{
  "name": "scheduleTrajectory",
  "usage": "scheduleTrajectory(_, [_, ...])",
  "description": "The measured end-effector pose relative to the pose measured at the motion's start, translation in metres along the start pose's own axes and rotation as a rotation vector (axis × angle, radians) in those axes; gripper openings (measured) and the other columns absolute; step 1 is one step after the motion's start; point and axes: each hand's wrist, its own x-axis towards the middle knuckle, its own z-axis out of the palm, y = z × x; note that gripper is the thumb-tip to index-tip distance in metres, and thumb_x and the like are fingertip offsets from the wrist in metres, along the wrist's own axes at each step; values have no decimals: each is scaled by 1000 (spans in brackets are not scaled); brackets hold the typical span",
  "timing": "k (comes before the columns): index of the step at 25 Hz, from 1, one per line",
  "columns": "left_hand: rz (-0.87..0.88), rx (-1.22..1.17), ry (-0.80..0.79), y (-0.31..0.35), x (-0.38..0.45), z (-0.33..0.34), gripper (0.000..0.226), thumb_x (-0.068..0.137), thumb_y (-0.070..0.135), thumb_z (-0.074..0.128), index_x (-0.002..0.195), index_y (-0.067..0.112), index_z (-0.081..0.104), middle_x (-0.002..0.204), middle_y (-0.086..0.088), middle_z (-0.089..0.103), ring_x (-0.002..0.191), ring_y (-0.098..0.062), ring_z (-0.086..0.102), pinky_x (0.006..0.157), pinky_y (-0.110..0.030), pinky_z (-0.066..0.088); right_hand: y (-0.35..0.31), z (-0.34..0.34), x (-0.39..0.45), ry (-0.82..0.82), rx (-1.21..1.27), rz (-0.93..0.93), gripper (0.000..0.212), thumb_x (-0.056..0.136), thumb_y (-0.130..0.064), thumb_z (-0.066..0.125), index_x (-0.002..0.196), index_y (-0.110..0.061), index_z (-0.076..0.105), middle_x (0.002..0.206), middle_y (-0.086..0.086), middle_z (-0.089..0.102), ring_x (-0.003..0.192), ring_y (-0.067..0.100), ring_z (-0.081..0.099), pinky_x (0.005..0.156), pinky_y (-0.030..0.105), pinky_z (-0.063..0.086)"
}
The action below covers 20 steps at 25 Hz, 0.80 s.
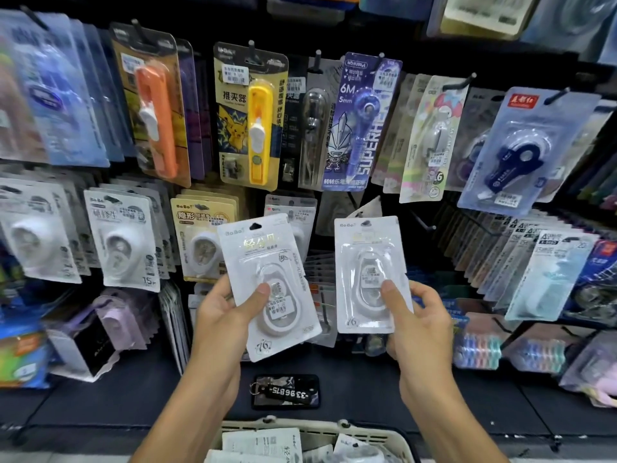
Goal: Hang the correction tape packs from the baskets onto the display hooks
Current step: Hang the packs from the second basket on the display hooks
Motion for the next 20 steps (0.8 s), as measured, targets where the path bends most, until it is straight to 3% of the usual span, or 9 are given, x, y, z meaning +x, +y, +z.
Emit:
scheduleTrajectory(2, [0,0,-12,0,-2,1,31,93,8,67,115,29,71,109,2,80,95,-20,78,82,-42,59,1,3,-1,-88,67,98,62,89,-21,76,135,-43,42,126,-14,64,86,13,74,70,32,62])
scheduleTrajectory(3, [0,4,-16,0,-2,2,31,93,8,67,115,29,71,109,2,80,96,-20,78,80,-41,60,3,4,-3,-135,67,136,75,88,-19,77,142,-49,35,136,-17,54,103,16,71,85,37,61])
scheduleTrajectory(5, [-4,4,-37,-1,-2,5,31,92,8,68,116,28,70,107,1,80,94,-20,78,69,-35,63,6,9,-9,-289,13,153,73,83,-27,82,141,-44,41,138,-16,57,114,17,68,95,38,57])
scheduleTrajectory(7, [-17,12,-94,-4,-3,10,33,86,12,71,117,23,70,107,-3,80,93,-23,78,65,-31,63,9,19,-18,-518,-52,168,61,77,-35,85,130,-36,54,120,-5,73,104,20,73,79,34,62])
scheduleTrajectory(9, [-26,59,-172,-5,-5,16,35,82,20,72,116,22,70,107,-4,80,95,-24,78,69,-30,63,11,27,-24,-584,-87,109,43,84,-24,80,121,-28,61,107,1,78,91,21,76,59,27,59])
scheduleTrajectory(11, [8,182,-192,-4,-3,18,28,87,24,70,115,27,69,108,1,79,95,-14,77,74,-26,62,8,30,-22,-475,-32,63,30,91,-15,73,118,-20,61,102,3,78,80,22,76,45,25,51])
scheduleTrajectory(14, [85,379,-104,0,3,11,25,97,31,65,119,41,63,110,18,72,100,8,66,90,-21,51,-3,19,-10,-247,41,51,22,95,-20,67,116,-19,60,92,4,78,50,19,63,35,24,41])
scheduleTrajectory(17, [50,355,-51,3,6,6,22,98,36,63,117,47,64,104,26,72,107,3,64,95,-29,48,-8,5,1,-101,0,47,16,96,-21,66,112,-24,66,80,0,75,37,11,41,35,23,31])
scheduleTrajectory(20, [53,340,-26,3,5,6,20,99,34,63,114,47,66,108,20,73,110,-2,65,97,-32,49,-9,0,0,-61,0,88,18,94,-15,66,109,-23,70,76,1,73,34,6,35,33,20,25])
